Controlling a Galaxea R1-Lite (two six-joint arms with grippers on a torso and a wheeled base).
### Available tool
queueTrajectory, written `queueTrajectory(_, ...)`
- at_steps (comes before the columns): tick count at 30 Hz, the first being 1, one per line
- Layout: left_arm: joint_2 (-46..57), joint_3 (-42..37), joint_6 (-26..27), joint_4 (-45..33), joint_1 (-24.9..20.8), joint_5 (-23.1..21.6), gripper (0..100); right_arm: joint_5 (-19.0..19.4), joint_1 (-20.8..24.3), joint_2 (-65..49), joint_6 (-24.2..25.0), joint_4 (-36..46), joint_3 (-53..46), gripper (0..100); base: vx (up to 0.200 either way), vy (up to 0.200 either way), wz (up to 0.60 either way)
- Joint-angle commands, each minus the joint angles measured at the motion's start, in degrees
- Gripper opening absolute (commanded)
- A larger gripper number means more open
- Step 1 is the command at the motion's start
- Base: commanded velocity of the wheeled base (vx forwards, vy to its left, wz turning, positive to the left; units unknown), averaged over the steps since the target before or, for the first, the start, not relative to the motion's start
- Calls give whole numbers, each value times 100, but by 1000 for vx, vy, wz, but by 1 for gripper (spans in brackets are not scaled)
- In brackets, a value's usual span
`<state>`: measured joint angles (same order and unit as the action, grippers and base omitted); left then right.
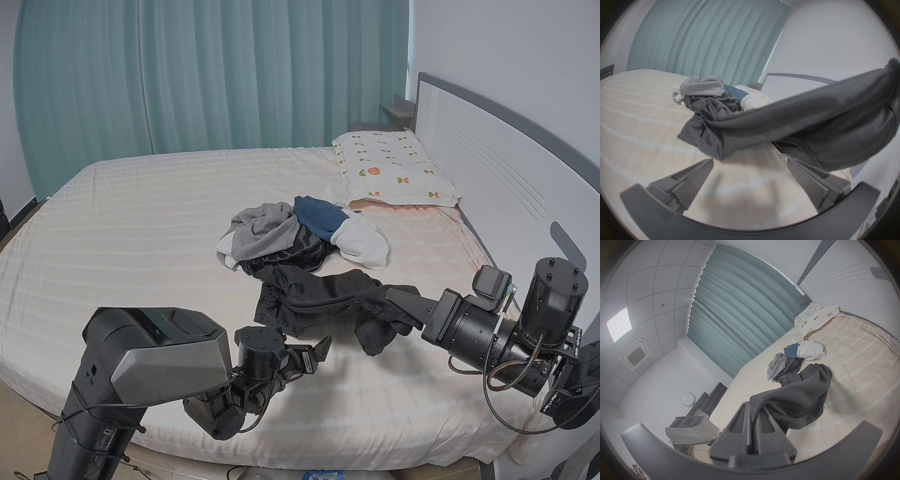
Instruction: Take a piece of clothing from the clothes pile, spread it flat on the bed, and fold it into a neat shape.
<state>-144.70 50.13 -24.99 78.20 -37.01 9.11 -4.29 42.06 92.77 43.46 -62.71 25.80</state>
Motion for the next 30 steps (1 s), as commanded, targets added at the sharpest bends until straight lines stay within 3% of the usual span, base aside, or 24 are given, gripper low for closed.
queueTrajectory(1, -146, 217, -41, 64, 98, 206, 100, -10, -57, -22, -31, -48, -4, 0, 0, 0, 0)
queueTrajectory(6, -23, -91, -32, 64, 177, 241, 100, -2, -128, -22, -48, -57, 22, 0, 0, 0, 0)
queueTrajectory(16, -374, 656, -32, 64, 326, 329, 100, 16, -101, -13, -303, -66, 171, 0, 0, 0, 0)
queueTrajectory(18, -427, 858, -41, 72, 352, 504, 100, 16, -128, -57, -549, -75, 365, 0, 0, 0, 0)
queueTrajectory(30, -814, 1456, -278, 72, 511, 917, 100, 95, -145, -426, -839, -48, 919, 0, 0, 0, 0)
